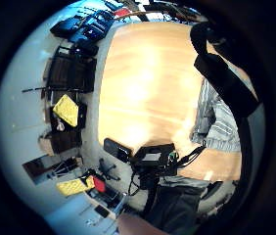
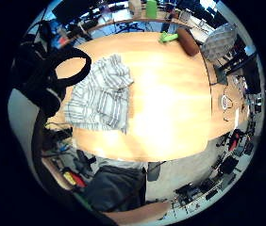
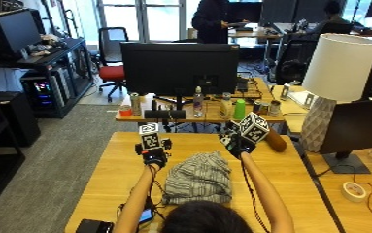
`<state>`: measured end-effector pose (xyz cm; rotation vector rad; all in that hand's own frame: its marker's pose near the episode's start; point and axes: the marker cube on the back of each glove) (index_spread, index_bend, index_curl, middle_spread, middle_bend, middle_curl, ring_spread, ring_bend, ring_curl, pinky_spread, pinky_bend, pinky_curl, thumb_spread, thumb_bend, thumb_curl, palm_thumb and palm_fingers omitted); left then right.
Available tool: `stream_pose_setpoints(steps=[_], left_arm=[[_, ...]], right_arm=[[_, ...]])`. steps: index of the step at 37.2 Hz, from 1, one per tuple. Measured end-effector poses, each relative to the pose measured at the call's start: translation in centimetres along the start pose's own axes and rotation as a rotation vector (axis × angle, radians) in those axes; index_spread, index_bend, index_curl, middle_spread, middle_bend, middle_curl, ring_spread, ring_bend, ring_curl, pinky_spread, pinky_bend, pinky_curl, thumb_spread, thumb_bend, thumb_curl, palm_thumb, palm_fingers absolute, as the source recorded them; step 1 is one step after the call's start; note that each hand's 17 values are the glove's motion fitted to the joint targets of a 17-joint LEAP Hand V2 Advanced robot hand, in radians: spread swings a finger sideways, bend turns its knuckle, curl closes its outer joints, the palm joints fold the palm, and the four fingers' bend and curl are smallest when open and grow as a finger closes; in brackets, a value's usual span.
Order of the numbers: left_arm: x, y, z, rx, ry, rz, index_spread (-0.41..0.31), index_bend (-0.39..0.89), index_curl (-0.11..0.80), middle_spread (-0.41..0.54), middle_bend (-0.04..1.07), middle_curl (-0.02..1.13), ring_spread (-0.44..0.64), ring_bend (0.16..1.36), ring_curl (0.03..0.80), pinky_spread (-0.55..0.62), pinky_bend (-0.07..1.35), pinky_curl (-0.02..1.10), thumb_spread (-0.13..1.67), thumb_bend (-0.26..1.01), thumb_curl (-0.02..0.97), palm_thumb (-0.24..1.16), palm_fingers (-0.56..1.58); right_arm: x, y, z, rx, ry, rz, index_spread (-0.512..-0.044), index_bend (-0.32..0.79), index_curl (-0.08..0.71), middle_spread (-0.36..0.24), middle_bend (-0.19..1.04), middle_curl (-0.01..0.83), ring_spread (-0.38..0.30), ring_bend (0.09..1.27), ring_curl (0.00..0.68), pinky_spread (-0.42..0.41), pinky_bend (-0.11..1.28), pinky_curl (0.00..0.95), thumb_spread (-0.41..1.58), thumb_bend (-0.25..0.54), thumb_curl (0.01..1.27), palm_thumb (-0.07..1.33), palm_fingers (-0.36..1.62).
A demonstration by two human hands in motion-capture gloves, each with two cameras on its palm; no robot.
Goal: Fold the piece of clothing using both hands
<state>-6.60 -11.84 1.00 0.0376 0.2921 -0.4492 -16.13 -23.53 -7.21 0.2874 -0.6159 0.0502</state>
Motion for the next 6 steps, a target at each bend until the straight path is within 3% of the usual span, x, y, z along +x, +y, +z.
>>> stream_pose_setpoints(steps=[6], left_arm=[[1.12,-0.34,0.51,-0.057,-0.024,0.011,-0.090,0.16,0.360,0.077,0.14,0.27,0.10,0.57,0.330,0.11,0.52,0.36,1.50,0.05,0.217,0.39,0.45]], right_arm=[[1.16,-0.55,0.00,-0.007,0.016,0.038,-0.215,0.03,0.100,-0.048,0.29,0.462,-0.152,0.72,0.423,-0.180,0.75,0.390,1.28,-0.009,0.37,0.77,1.02]])
